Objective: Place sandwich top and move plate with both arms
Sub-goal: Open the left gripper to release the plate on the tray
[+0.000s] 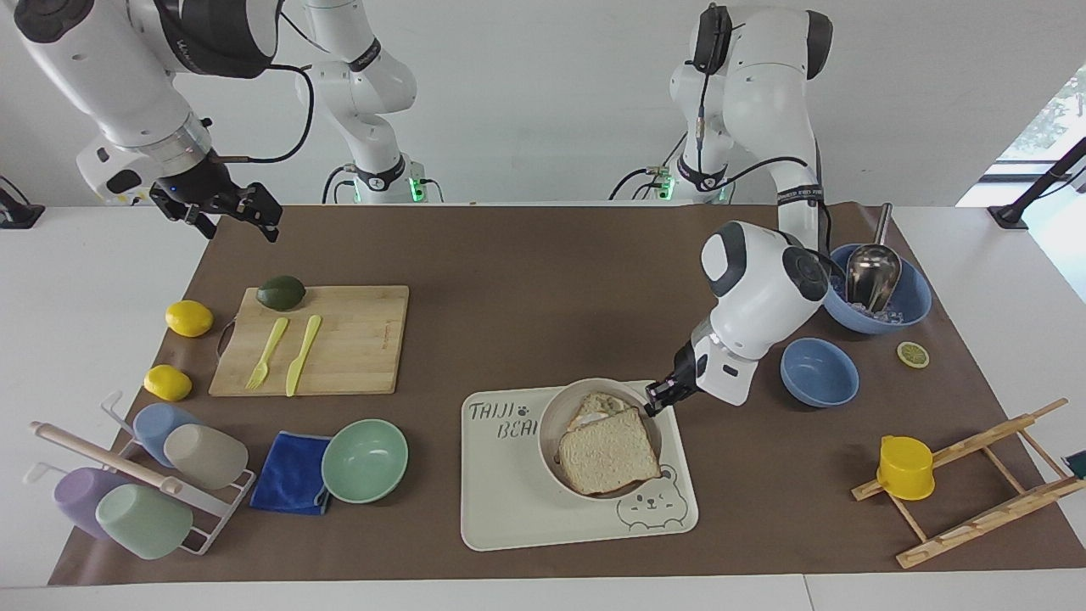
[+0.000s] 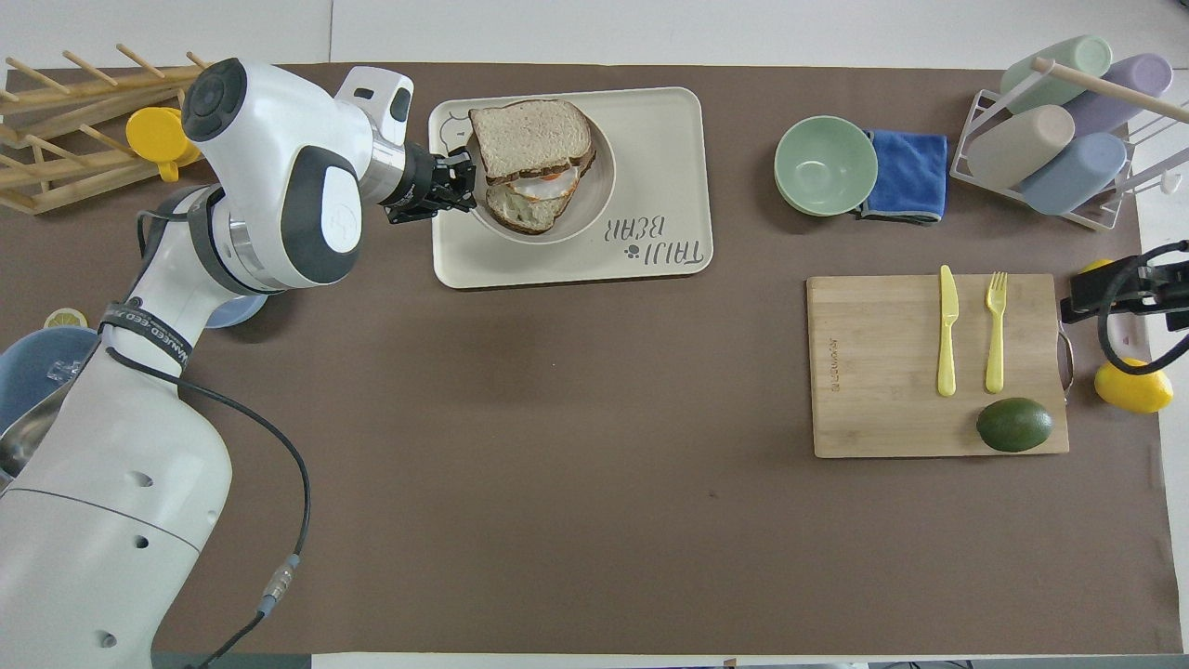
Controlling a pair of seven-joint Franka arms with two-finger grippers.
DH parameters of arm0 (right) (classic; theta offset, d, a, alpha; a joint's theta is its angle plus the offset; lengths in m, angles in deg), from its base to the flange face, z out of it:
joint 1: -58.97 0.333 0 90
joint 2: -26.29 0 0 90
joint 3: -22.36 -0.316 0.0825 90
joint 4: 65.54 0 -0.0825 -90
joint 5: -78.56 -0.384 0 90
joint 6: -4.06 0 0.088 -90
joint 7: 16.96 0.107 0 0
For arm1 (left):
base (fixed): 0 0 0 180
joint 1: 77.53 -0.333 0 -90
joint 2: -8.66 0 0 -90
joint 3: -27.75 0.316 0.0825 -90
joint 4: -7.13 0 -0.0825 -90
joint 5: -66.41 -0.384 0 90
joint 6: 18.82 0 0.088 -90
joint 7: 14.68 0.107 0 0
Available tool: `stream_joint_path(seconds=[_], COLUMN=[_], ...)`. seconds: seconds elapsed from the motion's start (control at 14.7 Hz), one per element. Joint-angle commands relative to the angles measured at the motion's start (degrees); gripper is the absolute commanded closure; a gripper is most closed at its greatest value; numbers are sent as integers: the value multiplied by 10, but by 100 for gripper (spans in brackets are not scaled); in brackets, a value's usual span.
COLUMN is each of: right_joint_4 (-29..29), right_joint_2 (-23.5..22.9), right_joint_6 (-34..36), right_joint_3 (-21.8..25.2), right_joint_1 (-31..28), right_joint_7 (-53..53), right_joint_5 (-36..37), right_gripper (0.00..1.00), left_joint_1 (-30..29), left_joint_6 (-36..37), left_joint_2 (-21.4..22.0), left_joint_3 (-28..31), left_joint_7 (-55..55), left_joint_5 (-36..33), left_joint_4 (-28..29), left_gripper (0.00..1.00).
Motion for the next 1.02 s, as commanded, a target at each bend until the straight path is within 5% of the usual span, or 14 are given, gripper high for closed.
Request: stream_joint_path(seconds=[0.0, 0.61, 0.68, 0.81, 0.95], right_joint_4=[1, 1, 1, 1, 1], right_joint_2=[3, 3, 3, 3, 3], right_joint_6=[9, 9, 9, 9, 9], right_joint_3=[-2, -2, -2, -2, -2], right_joint_1=[-4, -4, -4, -4, -4], right_joint_7=[2, 3, 2, 3, 3], right_joint_5=[-11, -11, -11, -11, -11], right_gripper=[0, 0, 0, 0, 0], left_joint_1=[4, 27, 27, 27, 27], left_joint_6=[-29, -91, -90, -87, -81], left_joint_2=[-20, -7, -7, -5, -2], left_joint_3=[-1, 1, 1, 1, 1], left_joint_7=[-1, 2, 3, 4, 4], left_joint_5=[9, 8, 8, 0, -18], left_joint_4=[-26, 44, 44, 47, 51], left_gripper=[100, 100, 94, 57, 39])
